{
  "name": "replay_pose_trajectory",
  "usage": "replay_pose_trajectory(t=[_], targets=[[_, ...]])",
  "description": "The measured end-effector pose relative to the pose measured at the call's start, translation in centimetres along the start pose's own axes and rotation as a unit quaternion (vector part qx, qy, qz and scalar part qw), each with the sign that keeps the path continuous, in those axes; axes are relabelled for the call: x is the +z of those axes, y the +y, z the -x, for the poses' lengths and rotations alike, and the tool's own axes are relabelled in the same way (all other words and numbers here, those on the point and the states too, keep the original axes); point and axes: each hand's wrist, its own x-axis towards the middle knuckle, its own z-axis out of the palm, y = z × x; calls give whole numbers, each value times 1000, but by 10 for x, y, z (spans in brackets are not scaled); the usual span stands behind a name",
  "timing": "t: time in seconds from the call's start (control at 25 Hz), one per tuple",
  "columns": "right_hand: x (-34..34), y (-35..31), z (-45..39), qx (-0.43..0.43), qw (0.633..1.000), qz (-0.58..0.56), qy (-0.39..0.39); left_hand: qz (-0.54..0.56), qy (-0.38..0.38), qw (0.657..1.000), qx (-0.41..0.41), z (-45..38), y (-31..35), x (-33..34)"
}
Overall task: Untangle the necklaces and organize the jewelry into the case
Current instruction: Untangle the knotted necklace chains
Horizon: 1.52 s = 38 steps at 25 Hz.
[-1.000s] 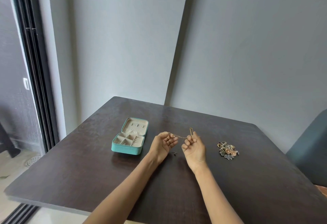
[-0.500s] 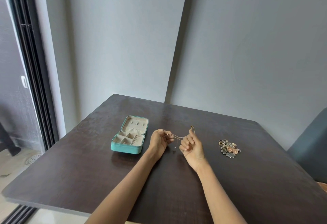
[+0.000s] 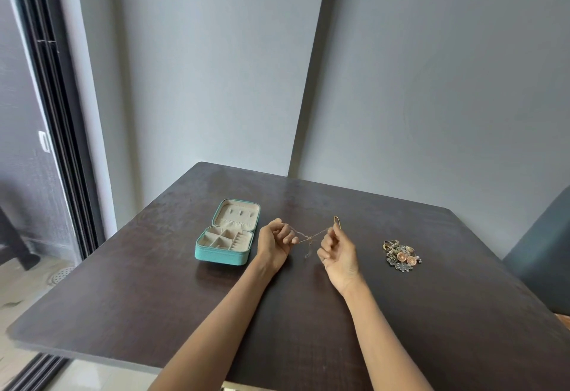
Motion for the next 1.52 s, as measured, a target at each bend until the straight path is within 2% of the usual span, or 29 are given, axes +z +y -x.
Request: replay_pose_trajectory(t=[0.08,0.16,0.2,0.28,0.36,0.4,0.44,0.52,0.72,1.04,1.24,1.52], targets=[[-5,-1,-5,-19,999,-32,36,-23,-2,1000,-4,2,2,1],[-8,-1,-6,-19,998,-46,46,-143,-34,989,-1,4,1,2],[-7,-1,-6,-18,998,-48,44,-222,-56,974,9,4,0,2],[-4,-2,-3,-23,998,-49,38,-382,-111,917,36,1,-5,-1],[-5,-4,-3,-35,996,-70,43,-526,-162,833,60,-1,-5,-1],[-7,-5,-4,-40,994,-84,49,-567,-180,801,62,-1,-3,-1],[-8,-6,-4,-42,993,-95,56,-585,-188,786,61,-1,-2,-1],[-9,-7,-4,-43,992,-102,59,-588,-172,788,69,2,0,1],[-9,-3,-4,-39,995,-77,51,-532,-97,837,88,3,-5,3],[-4,-1,-6,-20,999,19,42,-463,-66,880,80,2,-3,5],[-3,0,-6,-18,998,36,40,-449,-64,888,75,0,-4,6],[-7,0,-9,-20,998,21,47,-491,-100,863,59,2,-2,7]])
